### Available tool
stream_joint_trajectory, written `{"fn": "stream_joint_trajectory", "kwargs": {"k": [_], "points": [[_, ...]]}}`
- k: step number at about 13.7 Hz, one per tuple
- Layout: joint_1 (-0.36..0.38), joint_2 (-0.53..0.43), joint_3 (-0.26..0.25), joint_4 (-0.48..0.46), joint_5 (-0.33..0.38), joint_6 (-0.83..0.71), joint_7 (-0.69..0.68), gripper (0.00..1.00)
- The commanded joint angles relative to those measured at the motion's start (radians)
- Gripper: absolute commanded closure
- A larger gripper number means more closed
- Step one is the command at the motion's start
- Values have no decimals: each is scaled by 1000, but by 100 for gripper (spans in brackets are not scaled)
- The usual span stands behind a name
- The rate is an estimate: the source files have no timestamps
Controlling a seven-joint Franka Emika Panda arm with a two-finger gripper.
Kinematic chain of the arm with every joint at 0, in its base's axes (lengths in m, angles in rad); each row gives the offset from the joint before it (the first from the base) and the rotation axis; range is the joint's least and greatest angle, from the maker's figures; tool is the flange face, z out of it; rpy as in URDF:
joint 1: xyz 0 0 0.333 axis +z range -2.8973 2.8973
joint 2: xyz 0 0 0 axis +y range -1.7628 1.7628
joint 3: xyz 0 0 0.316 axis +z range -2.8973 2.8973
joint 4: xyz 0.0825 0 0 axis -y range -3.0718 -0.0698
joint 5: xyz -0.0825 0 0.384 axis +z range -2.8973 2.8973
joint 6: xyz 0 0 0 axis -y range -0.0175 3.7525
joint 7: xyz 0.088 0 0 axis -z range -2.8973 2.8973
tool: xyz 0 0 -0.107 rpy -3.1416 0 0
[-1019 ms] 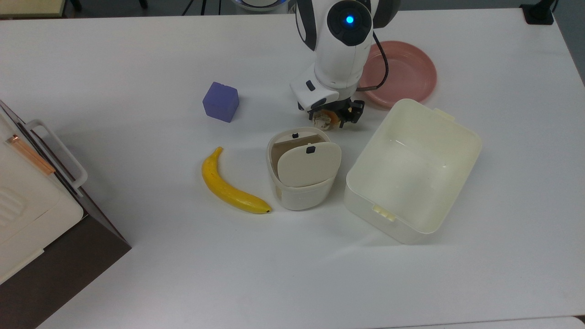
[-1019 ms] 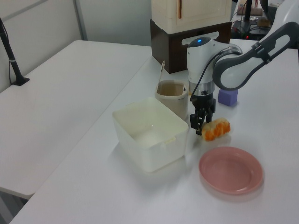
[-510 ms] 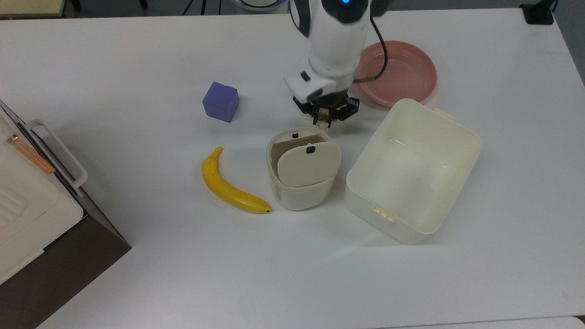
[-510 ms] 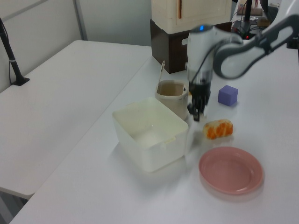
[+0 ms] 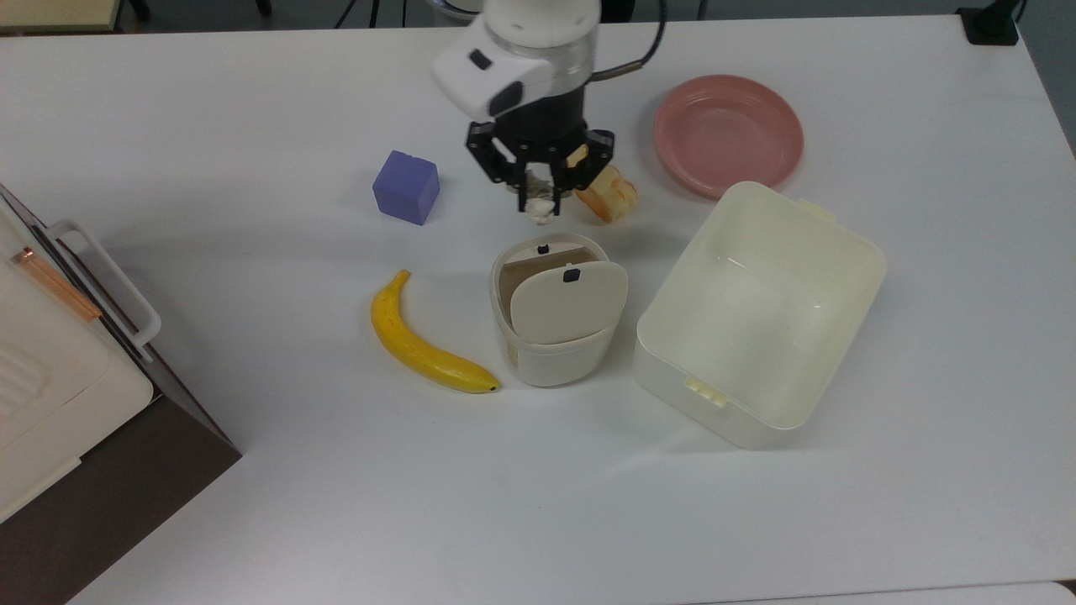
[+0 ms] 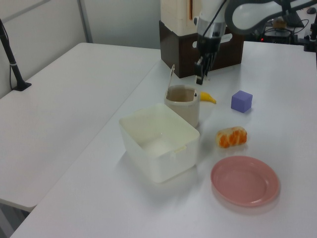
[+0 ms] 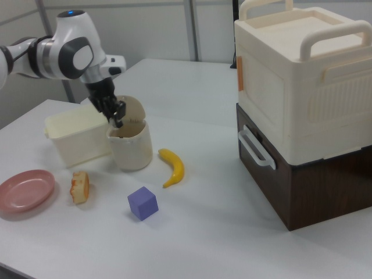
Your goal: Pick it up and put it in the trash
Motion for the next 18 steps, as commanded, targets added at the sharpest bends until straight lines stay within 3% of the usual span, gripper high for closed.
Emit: {"fn": "stream_joint_trajectory", "kwargs": {"k": [1, 8, 13, 18], "points": [[-23, 95, -4, 138, 3, -6, 24, 0], [-29, 57, -7, 143, -22, -41, 48, 0], [-115, -38, -8, 146, -24, -283, -110, 0], [-132, -102, -8, 140, -24, -429, -167, 0]]}}
